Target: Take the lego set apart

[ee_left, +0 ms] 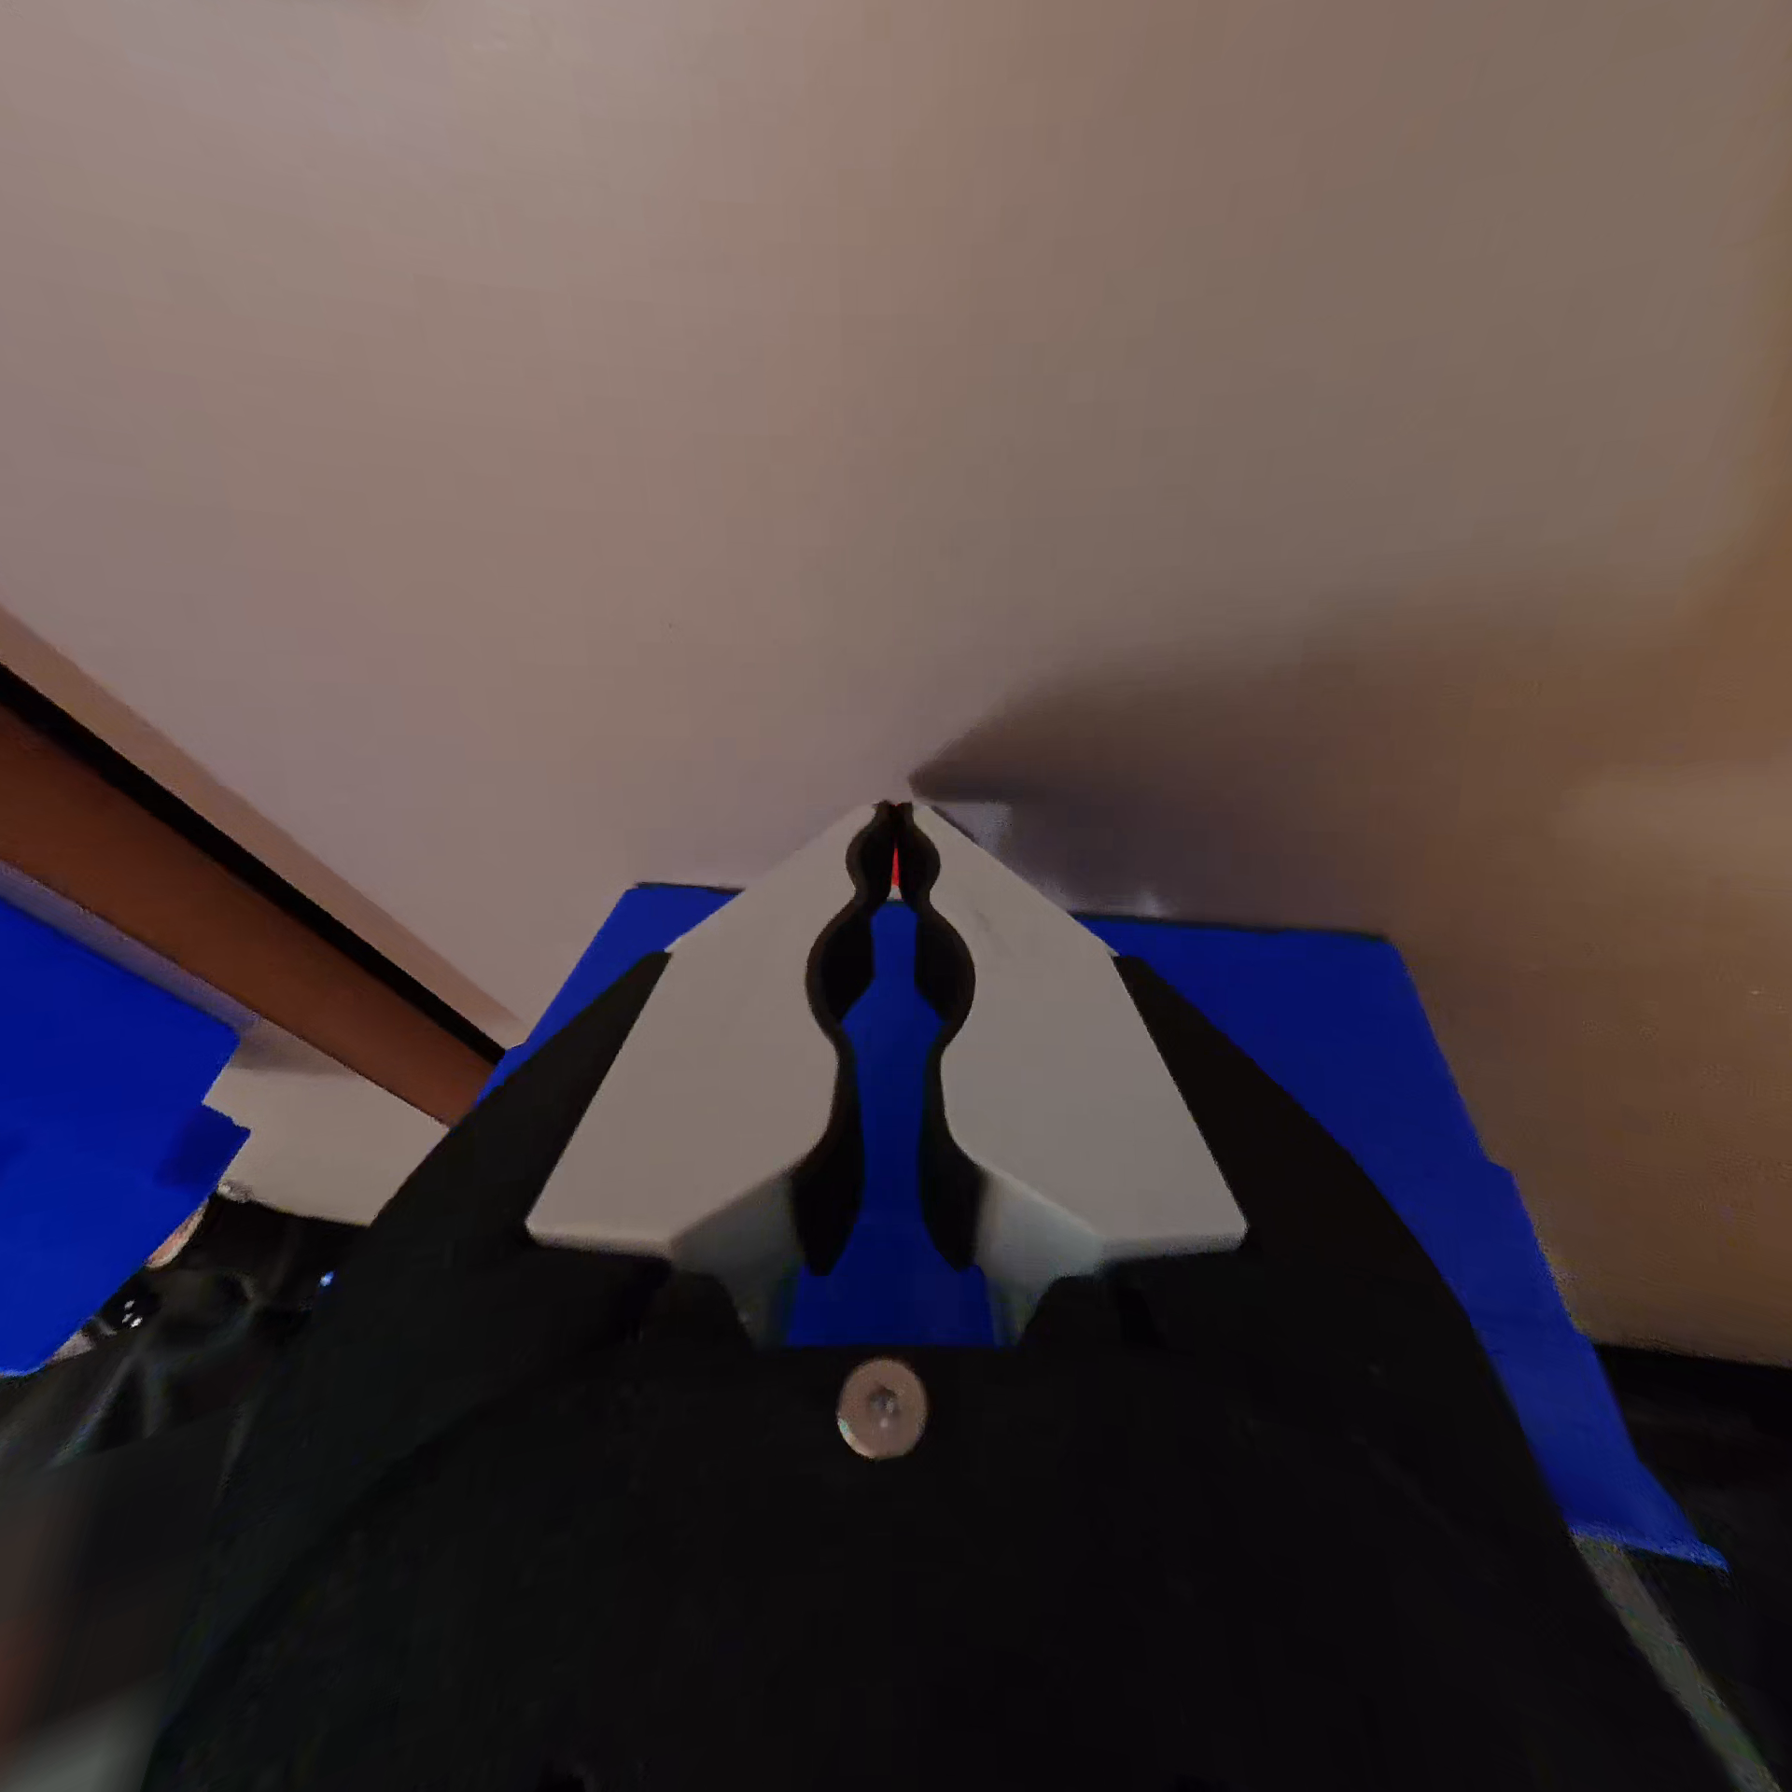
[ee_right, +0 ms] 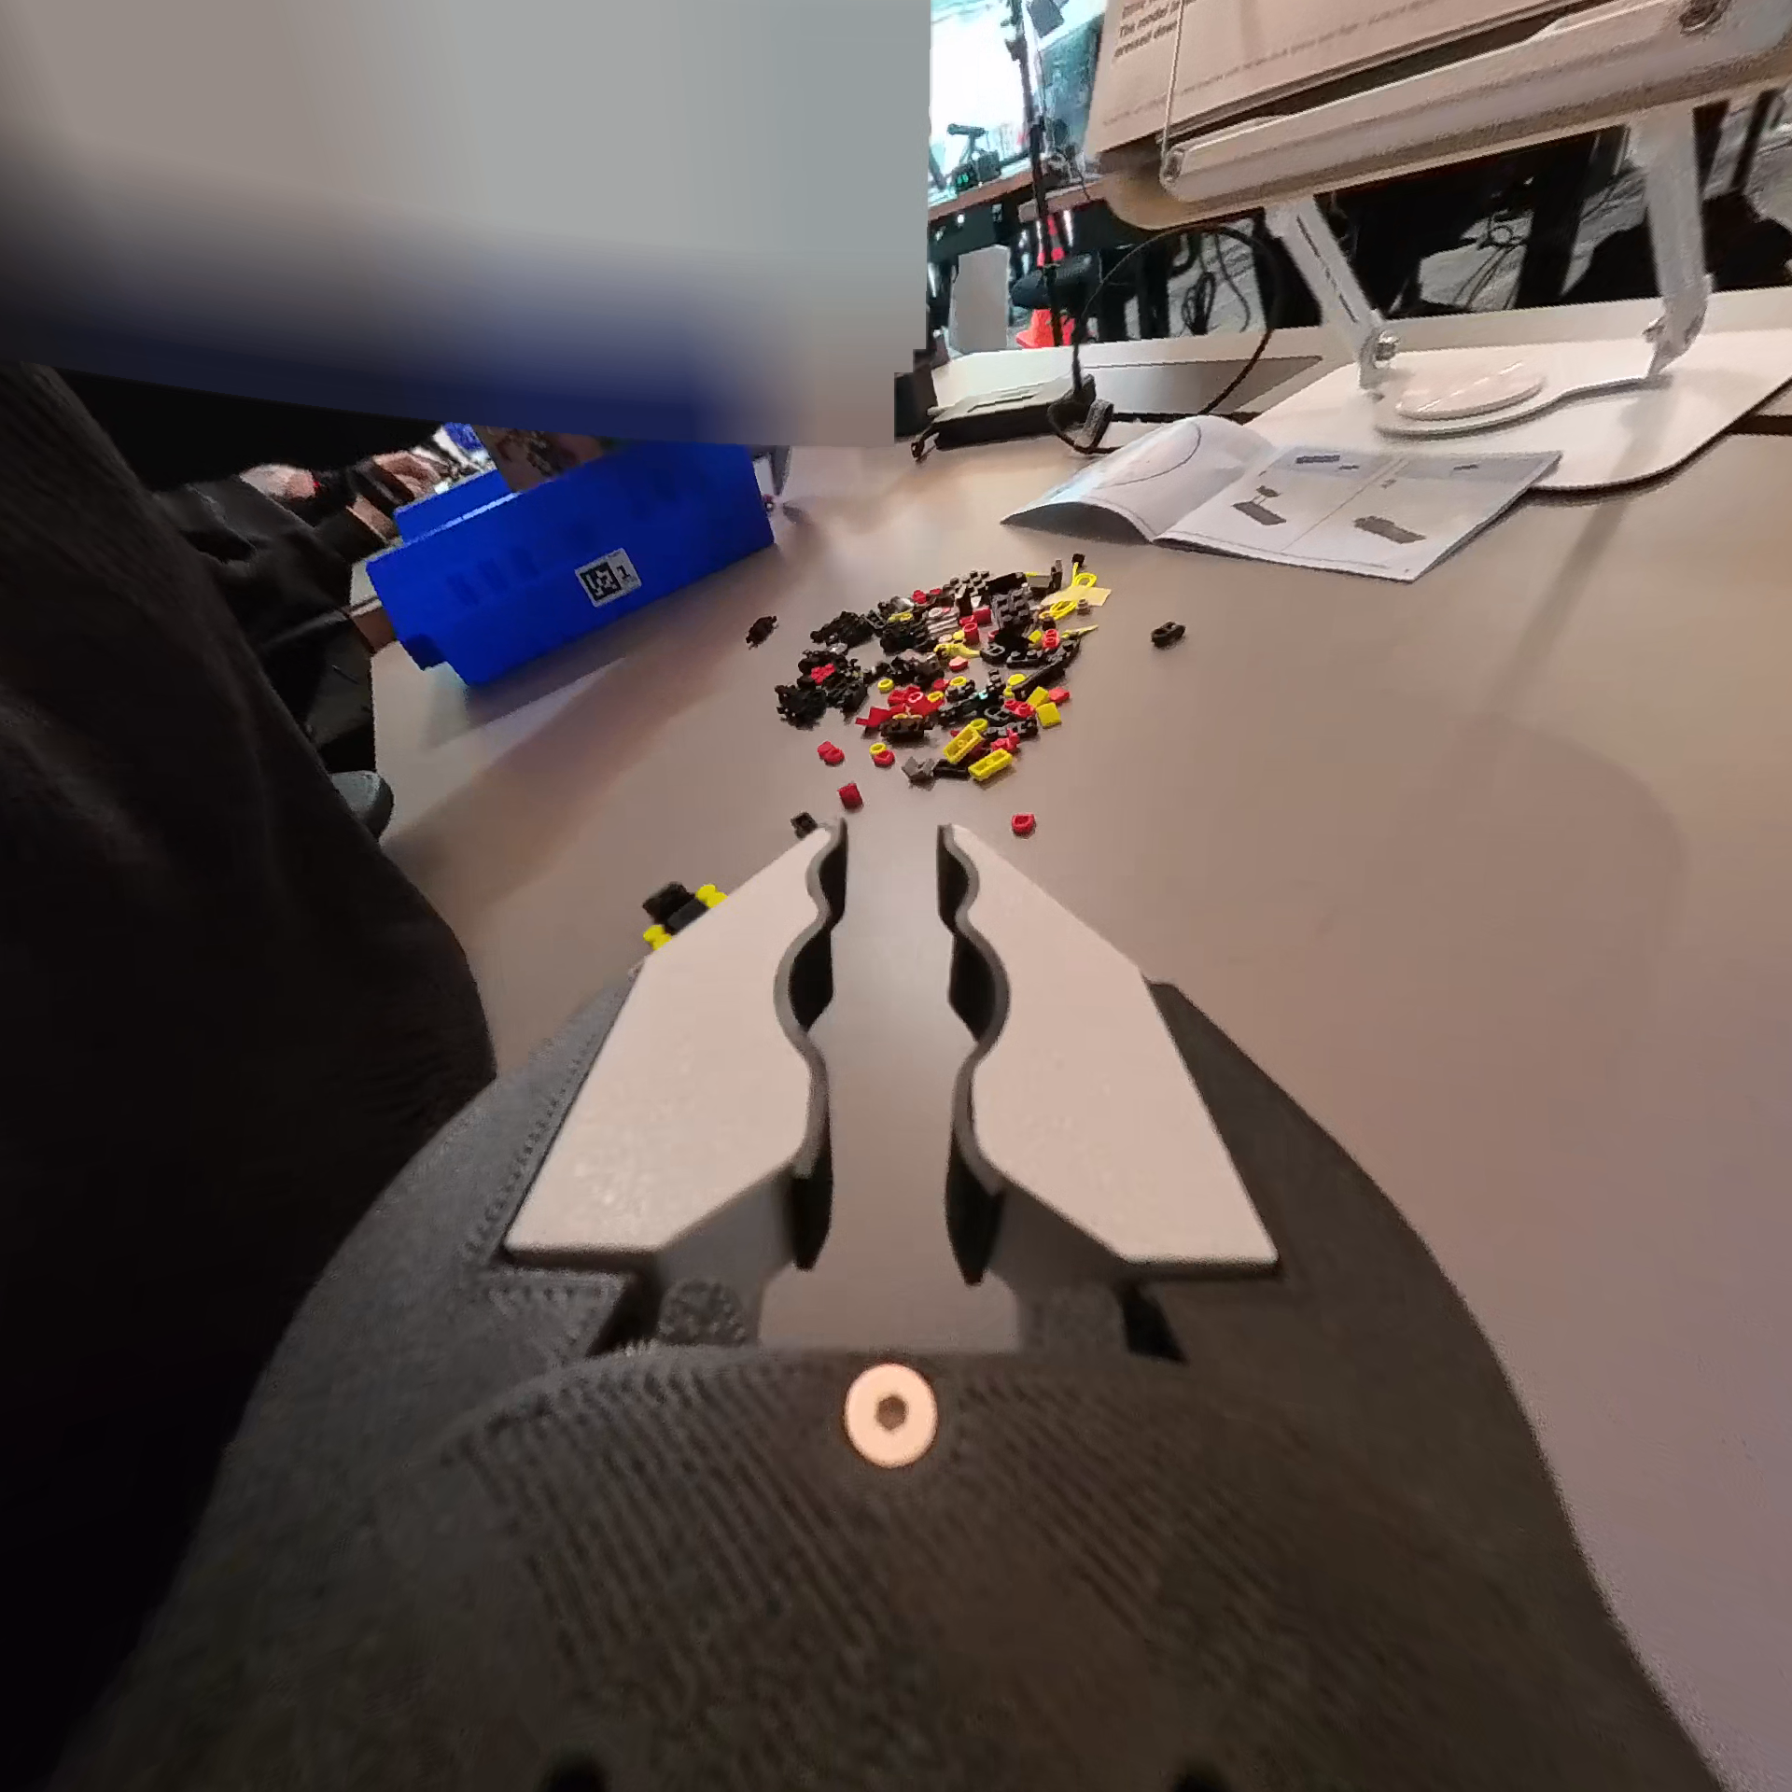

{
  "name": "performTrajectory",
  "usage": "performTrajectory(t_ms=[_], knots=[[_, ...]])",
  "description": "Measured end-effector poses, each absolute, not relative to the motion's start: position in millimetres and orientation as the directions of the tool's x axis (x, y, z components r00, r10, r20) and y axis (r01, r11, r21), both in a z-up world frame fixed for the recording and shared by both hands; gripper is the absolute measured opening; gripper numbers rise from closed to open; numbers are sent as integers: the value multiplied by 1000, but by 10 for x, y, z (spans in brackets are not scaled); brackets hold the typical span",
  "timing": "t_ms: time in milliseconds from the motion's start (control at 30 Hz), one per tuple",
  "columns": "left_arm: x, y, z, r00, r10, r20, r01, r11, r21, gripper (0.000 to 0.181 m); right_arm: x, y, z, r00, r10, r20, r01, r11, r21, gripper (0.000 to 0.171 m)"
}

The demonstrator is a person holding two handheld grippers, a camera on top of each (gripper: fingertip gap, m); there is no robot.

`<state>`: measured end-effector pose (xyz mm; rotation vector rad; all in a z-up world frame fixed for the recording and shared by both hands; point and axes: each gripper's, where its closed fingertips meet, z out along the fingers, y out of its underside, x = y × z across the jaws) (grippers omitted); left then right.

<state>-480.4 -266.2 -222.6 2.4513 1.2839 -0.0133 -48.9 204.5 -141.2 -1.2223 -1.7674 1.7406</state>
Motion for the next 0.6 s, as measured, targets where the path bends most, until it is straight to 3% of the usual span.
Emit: performTrajectory(t_ms=[233, 300, 400, 600], knots=[[-4935, -2331, -1885, 611, 774, -166, 791, -595, 142, 1, -415, 1990, -1309, -574, 765, -291, 293, -140, -946, 17], [-4885, -2368, -1876, 631, 752, -191, 775, -606, 179, 1, -393, 1967, -1275, -579, 770, -269, 279, -123, -952, 17], [-4763, -2568, -1992, 648, 726, -231, 755, -571, 323, 39, -371, 1961, -1271, -575, 778, -253, 271, -111, -956, 17], [-4729, -2679, -2038, 660, 727, -188, 726, -553, 410, 45, -406, 2003, -1347, -566, 786, -248, 275, -104, -956, 14]])
